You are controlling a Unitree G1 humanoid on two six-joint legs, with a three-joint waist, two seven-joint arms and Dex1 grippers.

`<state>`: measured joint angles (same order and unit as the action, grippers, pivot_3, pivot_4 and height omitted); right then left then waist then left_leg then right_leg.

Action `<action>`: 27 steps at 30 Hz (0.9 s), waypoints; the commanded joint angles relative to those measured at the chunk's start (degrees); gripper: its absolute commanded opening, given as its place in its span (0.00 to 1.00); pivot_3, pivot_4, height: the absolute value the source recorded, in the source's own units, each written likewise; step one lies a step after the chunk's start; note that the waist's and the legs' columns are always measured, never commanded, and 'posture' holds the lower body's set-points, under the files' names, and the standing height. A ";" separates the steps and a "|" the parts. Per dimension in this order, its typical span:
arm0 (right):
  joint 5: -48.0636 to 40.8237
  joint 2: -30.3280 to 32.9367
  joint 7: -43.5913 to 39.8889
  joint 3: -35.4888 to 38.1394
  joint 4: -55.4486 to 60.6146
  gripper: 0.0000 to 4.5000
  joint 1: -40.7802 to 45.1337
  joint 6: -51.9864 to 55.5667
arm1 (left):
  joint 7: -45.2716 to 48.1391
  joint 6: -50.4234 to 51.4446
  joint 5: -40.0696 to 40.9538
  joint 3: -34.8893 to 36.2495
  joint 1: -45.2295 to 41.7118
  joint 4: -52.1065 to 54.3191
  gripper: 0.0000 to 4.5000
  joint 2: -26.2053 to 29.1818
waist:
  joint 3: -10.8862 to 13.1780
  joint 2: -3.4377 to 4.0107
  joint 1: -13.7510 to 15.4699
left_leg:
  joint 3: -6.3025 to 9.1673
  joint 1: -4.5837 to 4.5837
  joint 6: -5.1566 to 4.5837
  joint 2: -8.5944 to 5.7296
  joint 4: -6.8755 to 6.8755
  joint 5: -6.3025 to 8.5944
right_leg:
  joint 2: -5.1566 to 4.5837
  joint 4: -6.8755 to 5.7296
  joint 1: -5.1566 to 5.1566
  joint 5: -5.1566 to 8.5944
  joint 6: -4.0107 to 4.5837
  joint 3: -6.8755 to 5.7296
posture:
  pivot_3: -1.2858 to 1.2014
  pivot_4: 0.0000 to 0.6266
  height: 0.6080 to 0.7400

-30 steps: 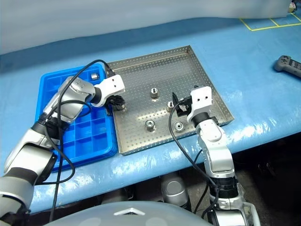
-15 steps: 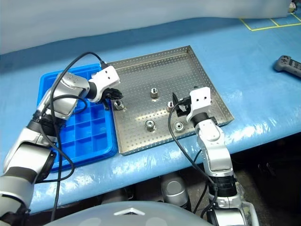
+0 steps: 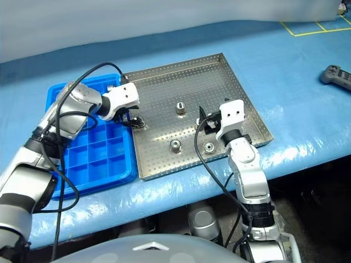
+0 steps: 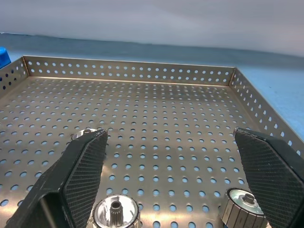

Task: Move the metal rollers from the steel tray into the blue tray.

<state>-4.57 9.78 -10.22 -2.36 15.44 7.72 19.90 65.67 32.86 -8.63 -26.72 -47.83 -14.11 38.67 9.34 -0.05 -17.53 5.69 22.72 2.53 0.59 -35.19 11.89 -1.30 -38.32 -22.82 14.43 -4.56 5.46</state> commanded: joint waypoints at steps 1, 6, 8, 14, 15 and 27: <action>0.25 -0.56 -0.03 -0.29 0.63 1.00 1.11 -1.75 | 0.75 -4.47 -3.55 -1.90 -3.91 -2.21 0.75 0.47 | 0.00 0.00 0.09 | -0.01 0.00 0.00 0.00 0.00 0.00 | 0.00 0.00 0.00 0.00 0.00 0.01 | 0.39 0.24 1.00; 0.44 -1.04 0.30 -0.47 0.40 1.00 1.22 -2.25 | 3.24 -10.07 -7.09 -4.93 -7.58 -7.42 0.75 -0.25 | 0.00 0.00 -0.16 | -0.01 -0.01 -0.01 0.00 0.02 0.00 | 0.01 0.00 0.00 0.00 0.00 0.01 | 0.39 0.24 1.00; 0.54 -1.18 0.40 -0.44 0.23 1.00 1.30 -2.41 | 4.59 -11.56 -7.94 -5.82 -8.54 -9.32 0.75 -0.80 | 0.00 0.00 -0.28 | -0.01 0.00 -0.02 0.00 0.02 0.01 | 0.01 0.01 -0.01 0.00 0.00 0.02 | 0.39 0.24 1.00; 0.87 -1.82 0.90 -0.18 0.43 1.00 1.09 -2.73 | 6.52 -12.39 -8.24 -5.22 -9.55 -12.36 0.75 -2.57 | 0.00 0.00 -0.62 | -0.01 0.01 -0.03 0.00 0.02 0.02 | 0.01 0.03 -0.01 0.00 0.00 0.02 | 0.38 0.24 1.00; 0.89 -1.85 0.94 -0.05 0.43 1.00 0.97 -2.78 | 6.75 -12.42 -8.36 -5.15 -9.57 -12.64 0.75 -2.63 | 0.00 0.00 -0.79 | -0.01 0.01 -0.03 0.00 0.02 0.02 | 0.01 0.03 -0.01 0.00 0.00 0.02 | 0.38 0.24 1.00; 1.18 -2.10 1.65 -0.05 -0.46 1.00 1.63 -3.00 | 9.11 -13.74 -11.82 -5.95 -7.12 -13.71 0.75 -1.52 | 0.00 0.00 -1.48 | -0.01 0.00 -0.03 0.00 0.01 0.02 | 0.01 0.01 -0.01 0.00 0.00 0.02 | 0.38 0.24 1.00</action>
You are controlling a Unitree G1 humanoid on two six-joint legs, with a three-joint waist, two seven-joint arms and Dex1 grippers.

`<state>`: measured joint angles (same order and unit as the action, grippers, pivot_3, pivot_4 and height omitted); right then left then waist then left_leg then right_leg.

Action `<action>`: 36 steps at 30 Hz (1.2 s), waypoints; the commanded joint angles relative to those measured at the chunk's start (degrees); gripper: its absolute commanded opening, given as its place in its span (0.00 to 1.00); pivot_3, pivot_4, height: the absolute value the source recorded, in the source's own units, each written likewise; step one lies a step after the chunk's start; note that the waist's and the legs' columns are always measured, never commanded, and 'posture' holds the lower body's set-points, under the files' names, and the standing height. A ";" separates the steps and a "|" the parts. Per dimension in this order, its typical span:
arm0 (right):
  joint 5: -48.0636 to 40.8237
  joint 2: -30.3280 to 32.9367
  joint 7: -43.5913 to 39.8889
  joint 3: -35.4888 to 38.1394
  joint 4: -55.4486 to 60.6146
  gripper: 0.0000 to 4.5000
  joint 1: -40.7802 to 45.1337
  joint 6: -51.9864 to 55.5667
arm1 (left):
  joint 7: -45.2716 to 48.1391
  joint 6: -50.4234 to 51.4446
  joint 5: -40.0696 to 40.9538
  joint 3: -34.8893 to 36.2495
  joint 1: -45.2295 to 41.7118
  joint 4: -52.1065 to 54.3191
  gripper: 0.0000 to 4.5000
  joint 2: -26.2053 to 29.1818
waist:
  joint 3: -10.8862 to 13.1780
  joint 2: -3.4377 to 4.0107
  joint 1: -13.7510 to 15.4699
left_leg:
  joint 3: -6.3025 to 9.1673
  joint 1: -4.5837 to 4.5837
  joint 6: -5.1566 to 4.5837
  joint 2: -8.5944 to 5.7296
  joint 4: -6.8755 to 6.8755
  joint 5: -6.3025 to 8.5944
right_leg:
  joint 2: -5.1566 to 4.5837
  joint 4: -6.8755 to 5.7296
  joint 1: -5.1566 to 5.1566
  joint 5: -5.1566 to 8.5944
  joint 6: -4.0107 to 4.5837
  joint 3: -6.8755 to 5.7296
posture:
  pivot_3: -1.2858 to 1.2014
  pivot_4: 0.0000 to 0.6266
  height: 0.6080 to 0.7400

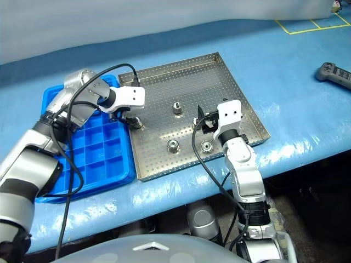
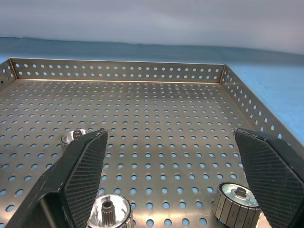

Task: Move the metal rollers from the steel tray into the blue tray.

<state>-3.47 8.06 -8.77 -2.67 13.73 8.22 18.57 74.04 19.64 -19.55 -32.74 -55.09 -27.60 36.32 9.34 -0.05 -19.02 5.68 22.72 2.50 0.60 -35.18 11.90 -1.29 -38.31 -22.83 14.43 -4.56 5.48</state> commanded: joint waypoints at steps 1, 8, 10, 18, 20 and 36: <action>0.15 -0.39 0.20 0.19 1.23 1.00 1.17 -1.65 | 0.91 -0.68 -1.11 0.07 0.38 -0.34 0.75 0.81 | 0.00 0.00 -0.03 | 0.00 0.00 0.00 0.00 0.00 0.00 | 0.00 0.00 0.00 0.00 0.00 0.00 | 0.38 0.24 1.00; 0.09 -0.50 0.32 0.25 1.17 1.00 1.13 -1.64 | 1.16 -1.08 -2.54 -0.67 1.66 -0.98 0.75 0.50 | 0.00 0.00 -0.76 | -0.01 -0.03 -0.01 0.02 0.00 0.00 | 0.02 -0.03 0.00 0.00 0.00 0.02 | 0.38 0.24 1.00; 0.09 -0.55 0.47 0.40 1.10 1.00 1.22 -1.63 | 1.33 -1.25 -2.86 -0.99 2.08 -0.69 0.75 0.51 | 0.00 0.00 -0.95 | -0.01 -0.05 -0.01 0.04 0.00 0.01 | 0.05 -0.06 0.00 0.00 0.00 0.03 | 0.38 0.24 1.00; 0.44 -1.02 1.41 0.57 1.25 1.00 1.51 -1.62 | 1.40 -2.01 -3.76 -1.16 2.49 -1.48 0.35 0.22 | 0.00 0.00 -1.38 | -0.05 -0.16 -0.02 0.13 -0.02 0.00 | 0.16 -0.22 0.00 0.01 0.00 0.08 | 0.38 0.24 1.00; 0.55 -1.14 1.73 0.76 1.15 1.00 1.49 -1.68 | 1.37 -2.04 -3.88 -1.12 2.68 -1.48 0.35 0.38 | 0.00 0.00 -1.40 | -0.07 -0.17 -0.02 0.13 -0.03 0.00 | 0.16 -0.24 0.00 0.01 0.00 0.10 | 0.38 0.24 1.00; -0.46 1.23 -4.18 -2.57 4.57 1.00 -0.11 1.31 | -7.78 14.75 12.92 21.73 3.87 8.50 0.35 -0.18 | 0.00 0.00 -0.85 | -0.07 -0.08 -0.05 0.09 -0.03 0.00 | 0.10 -0.20 -0.04 0.01 0.00 0.10 | 0.39 0.24 1.00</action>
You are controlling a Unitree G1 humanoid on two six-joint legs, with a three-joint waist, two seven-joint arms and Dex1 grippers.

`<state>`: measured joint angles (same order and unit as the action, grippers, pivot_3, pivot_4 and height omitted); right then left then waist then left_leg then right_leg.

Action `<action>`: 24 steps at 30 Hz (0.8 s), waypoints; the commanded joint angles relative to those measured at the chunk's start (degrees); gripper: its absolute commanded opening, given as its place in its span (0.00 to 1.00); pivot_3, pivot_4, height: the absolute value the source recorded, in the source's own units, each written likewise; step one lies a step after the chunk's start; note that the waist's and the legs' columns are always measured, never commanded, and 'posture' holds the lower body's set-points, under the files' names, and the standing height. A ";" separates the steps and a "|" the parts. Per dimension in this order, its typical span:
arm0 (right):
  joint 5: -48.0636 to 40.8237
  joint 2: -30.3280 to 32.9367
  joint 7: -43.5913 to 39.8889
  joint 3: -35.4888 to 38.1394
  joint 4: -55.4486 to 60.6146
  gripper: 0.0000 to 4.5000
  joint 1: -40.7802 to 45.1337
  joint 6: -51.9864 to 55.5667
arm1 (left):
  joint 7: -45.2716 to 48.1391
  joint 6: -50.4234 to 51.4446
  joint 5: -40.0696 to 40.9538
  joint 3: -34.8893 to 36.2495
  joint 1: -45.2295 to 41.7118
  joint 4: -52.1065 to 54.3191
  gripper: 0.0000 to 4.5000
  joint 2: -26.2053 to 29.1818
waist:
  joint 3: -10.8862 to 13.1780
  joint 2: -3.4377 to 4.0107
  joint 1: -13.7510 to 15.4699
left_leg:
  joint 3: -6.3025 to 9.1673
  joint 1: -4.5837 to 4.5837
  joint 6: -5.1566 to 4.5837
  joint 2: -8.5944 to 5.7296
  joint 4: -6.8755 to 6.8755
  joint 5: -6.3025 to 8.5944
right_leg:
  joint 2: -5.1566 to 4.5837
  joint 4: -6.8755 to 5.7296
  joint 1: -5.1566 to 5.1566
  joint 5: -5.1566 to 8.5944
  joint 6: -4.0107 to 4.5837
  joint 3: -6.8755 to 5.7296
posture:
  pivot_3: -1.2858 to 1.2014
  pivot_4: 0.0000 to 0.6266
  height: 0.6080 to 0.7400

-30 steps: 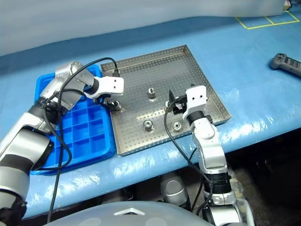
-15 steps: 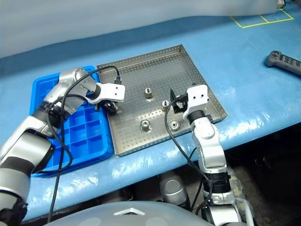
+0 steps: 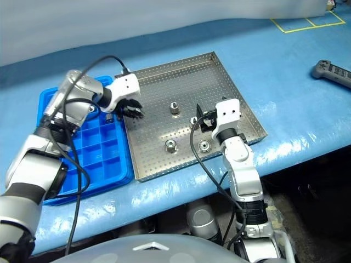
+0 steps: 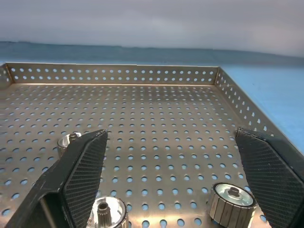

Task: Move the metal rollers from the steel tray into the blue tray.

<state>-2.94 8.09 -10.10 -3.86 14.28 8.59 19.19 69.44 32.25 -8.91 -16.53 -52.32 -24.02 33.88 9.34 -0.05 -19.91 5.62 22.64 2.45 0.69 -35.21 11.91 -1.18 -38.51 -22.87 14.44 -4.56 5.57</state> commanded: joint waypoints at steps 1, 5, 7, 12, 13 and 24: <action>-0.59 2.26 -3.61 -2.11 4.92 1.00 -0.79 2.52 | -4.53 2.43 3.56 7.73 4.02 7.98 0.35 2.91 | -0.02 0.03 0.06 | 0.01 -0.03 0.00 0.01 0.01 0.00 | 0.00 -0.02 0.00 0.00 0.00 0.00 | 0.40 0.24 1.00; -0.94 4.77 -5.94 -3.37 7.56 1.00 -1.23 6.45 | -9.77 7.00 6.25 14.26 16.88 22.63 0.35 5.37 | -0.05 0.09 0.89 | -0.02 -0.16 -0.03 0.04 0.02 0.02 | 0.01 -0.19 0.01 0.00 0.03 0.04 | 0.43 0.24 1.00; -1.01 5.55 -6.59 -3.69 8.45 1.00 -1.24 7.53 | -13.17 10.13 6.27 17.13 22.32 28.63 0.35 6.52 | -0.03 -0.02 2.05 | 0.04 -0.13 -0.02 0.05 -0.02 0.01 | 0.02 -0.22 0.00 0.01 0.03 -0.01 | 0.44 0.24 1.00; -1.31 6.17 -7.60 -4.08 8.95 1.00 -0.67 9.61 | -19.63 16.70 7.69 23.35 33.02 38.72 0.35 7.72 | -0.03 -0.02 4.64 | 0.04 -0.24 -0.03 0.12 -0.05 0.02 | 0.12 -0.25 0.04 0.02 0.05 0.00 | 0.47 0.24 1.00; -1.42 6.30 -8.02 -4.35 8.86 1.00 -0.39 9.90 | -20.51 17.52 8.41 24.40 34.60 40.19 0.35 7.42 | -0.03 -0.02 5.50 | 0.04 -0.23 -0.03 0.14 -0.05 0.01 | 0.14 -0.24 0.03 0.03 0.06 -0.01 | 0.48 0.24 1.00; -1.26 5.94 -8.96 -5.88 6.95 1.00 1.22 10.30 | -27.92 21.02 13.30 28.19 36.84 40.38 0.35 7.17 | -0.04 -0.10 12.83 | 0.08 -0.10 -0.02 0.11 -0.04 0.02 | 0.09 -0.11 0.01 0.06 0.16 -0.13 | 0.49 0.24 1.00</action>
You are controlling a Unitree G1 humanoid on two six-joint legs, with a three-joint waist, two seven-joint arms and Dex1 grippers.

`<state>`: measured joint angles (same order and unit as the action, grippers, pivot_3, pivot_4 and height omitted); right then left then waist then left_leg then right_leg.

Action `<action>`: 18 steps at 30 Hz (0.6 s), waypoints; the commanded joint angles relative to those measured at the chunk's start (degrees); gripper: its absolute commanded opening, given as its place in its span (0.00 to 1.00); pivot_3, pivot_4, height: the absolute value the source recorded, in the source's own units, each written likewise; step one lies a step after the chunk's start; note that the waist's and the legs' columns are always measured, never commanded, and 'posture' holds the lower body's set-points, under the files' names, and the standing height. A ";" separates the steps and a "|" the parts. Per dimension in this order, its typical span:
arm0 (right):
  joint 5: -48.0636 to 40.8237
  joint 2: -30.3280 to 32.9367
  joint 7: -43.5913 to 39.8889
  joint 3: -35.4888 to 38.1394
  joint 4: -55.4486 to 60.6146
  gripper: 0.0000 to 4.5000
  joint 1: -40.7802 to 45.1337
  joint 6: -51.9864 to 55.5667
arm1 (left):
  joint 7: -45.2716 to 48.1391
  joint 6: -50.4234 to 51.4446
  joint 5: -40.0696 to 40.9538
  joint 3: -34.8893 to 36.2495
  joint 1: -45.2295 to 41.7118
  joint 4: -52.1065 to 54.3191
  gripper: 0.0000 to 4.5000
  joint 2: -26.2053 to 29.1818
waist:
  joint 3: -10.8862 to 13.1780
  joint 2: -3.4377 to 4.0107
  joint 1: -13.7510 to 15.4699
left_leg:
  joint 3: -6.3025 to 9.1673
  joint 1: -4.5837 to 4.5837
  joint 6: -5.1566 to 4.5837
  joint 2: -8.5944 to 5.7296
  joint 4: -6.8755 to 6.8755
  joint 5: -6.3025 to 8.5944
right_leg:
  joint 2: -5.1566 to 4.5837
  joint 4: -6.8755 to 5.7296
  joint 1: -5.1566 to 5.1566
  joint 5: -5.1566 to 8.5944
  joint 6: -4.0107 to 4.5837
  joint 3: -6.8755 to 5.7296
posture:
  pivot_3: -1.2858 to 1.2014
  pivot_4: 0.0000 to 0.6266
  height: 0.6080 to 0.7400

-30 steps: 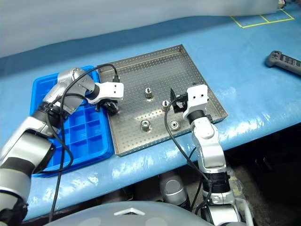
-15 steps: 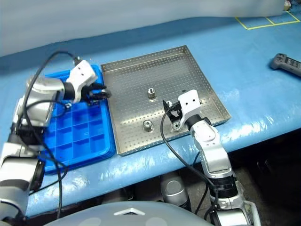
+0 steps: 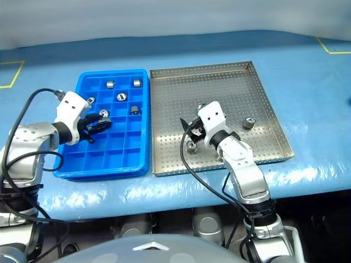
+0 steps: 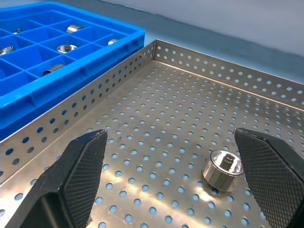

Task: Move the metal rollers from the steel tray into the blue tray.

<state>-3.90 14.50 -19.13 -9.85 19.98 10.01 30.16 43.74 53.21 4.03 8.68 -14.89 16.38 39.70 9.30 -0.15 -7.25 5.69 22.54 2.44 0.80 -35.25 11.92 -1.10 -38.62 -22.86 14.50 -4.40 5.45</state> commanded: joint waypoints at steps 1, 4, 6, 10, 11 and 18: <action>-0.33 -0.57 0.13 0.08 1.34 1.00 -0.42 -0.68 | -2.84 0.27 0.66 3.15 -0.61 -0.19 0.35 1.38 | 0.00 0.00 0.25 | 0.00 0.00 0.00 -0.01 0.02 0.00 | -0.01 0.00 0.00 0.01 0.02 0.00 | 0.49 0.24 1.00; -0.36 -0.80 0.37 0.07 1.92 1.00 -1.21 -0.49 | -6.93 0.40 0.06 3.50 -0.37 -1.20 0.35 0.55 | 0.00 0.00 0.43 | 0.00 -0.01 0.00 0.00 0.05 0.00 | -0.02 0.01 -0.01 0.01 0.09 -0.02 | 0.49 0.24 1.00; -0.37 -0.69 0.33 0.25 2.46 1.00 -1.68 -0.22 | -8.58 0.84 0.52 3.93 0.37 -1.13 0.35 0.14 | 0.00 0.00 0.41 | 0.00 0.00 0.00 0.00 0.05 0.00 | -0.03 0.01 -0.01 0.02 0.08 -0.03 | 0.49 0.24 1.00; -0.39 -0.31 0.31 0.94 2.98 1.00 -1.63 0.38 | -10.05 1.73 1.25 3.43 2.87 -0.92 0.35 0.43 | -0.02 0.02 0.33 | 0.00 -0.02 0.00 0.00 0.05 0.00 | -0.03 0.01 0.00 0.02 0.08 -0.03 | 0.49 0.24 1.00; -0.37 -0.22 0.37 1.09 3.02 1.00 -1.57 0.49 | -10.50 1.62 1.17 3.27 3.58 -0.95 0.35 0.55 | -0.03 0.02 0.32 | -0.02 -0.04 0.00 -0.01 0.06 0.00 | -0.03 0.00 0.00 0.03 0.07 -0.01 | 0.49 0.24 1.00; -0.26 -0.19 0.49 1.00 2.74 1.00 -1.18 1.29 | -12.98 1.64 2.56 4.41 6.39 -1.09 0.35 -0.71 | -0.08 -0.04 0.36 | -0.02 -0.07 0.00 0.01 0.06 0.00 | -0.03 -0.03 0.01 0.07 0.12 -0.03 | 0.49 0.24 1.00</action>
<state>-3.91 14.52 -18.79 -9.14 20.78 7.95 31.62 31.18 54.45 5.90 12.04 -9.39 14.99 39.23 9.23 -0.20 -6.88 5.65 22.47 2.44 0.80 -35.18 11.93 -1.13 -38.65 -22.85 14.56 -4.28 5.43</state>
